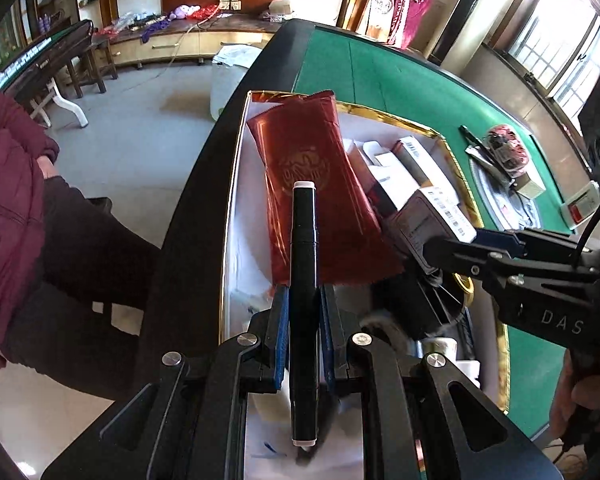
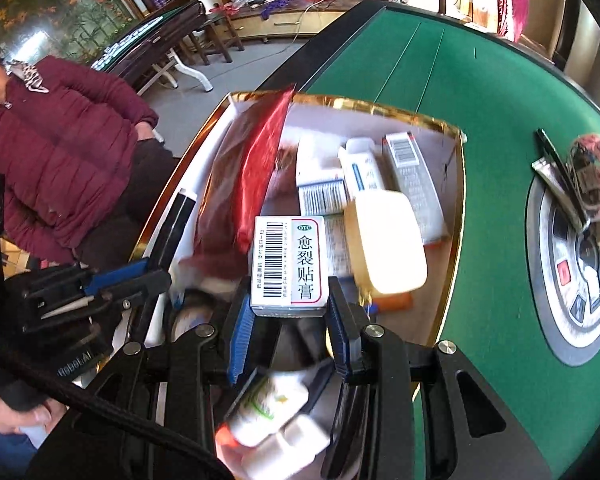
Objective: Organize objects
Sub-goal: 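Carry marker and medicine box into the white box and open both grippers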
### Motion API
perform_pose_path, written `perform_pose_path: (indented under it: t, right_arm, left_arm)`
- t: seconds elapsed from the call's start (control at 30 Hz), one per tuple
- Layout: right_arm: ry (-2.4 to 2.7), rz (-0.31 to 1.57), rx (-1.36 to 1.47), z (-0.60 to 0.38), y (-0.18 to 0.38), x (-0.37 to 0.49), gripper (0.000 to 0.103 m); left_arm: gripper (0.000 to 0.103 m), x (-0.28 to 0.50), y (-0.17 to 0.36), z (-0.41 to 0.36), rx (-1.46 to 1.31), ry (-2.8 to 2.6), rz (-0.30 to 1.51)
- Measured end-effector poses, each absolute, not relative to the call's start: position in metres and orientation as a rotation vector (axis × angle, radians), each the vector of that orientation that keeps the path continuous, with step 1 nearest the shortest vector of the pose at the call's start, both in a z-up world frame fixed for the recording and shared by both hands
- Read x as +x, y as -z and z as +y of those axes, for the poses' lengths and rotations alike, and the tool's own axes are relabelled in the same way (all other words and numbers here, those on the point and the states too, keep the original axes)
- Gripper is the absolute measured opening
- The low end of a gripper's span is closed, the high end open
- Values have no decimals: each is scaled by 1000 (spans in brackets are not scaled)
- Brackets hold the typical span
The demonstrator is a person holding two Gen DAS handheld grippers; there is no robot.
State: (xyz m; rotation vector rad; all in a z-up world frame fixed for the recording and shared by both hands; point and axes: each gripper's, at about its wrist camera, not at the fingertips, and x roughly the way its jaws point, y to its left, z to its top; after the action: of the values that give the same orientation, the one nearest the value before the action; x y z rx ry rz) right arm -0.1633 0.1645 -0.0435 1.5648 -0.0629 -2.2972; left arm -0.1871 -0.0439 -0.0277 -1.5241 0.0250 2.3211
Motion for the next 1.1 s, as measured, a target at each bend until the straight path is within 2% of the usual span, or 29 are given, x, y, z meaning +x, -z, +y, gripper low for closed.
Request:
perform_pose_path:
  t: [0.3,0.8,0.97,1.1]
  right_arm:
    - [2314,-15,1559,152,47,-168,32]
    - [2318,13,1543,151,41,-161,33]
    - [2317,-9,1527,154,35,-155,39]
    - [2316,-36,1517,157,30,-148,40]
  left_arm:
    - [12,-186,32,-40,-1474,-2393,120]
    - [12,-177,25,-38,-1415,-2438,142]
    - [12,-170,14,-38,-1373,-2476,158]
    - [13,-163,3,-37,-1330,-2517,188]
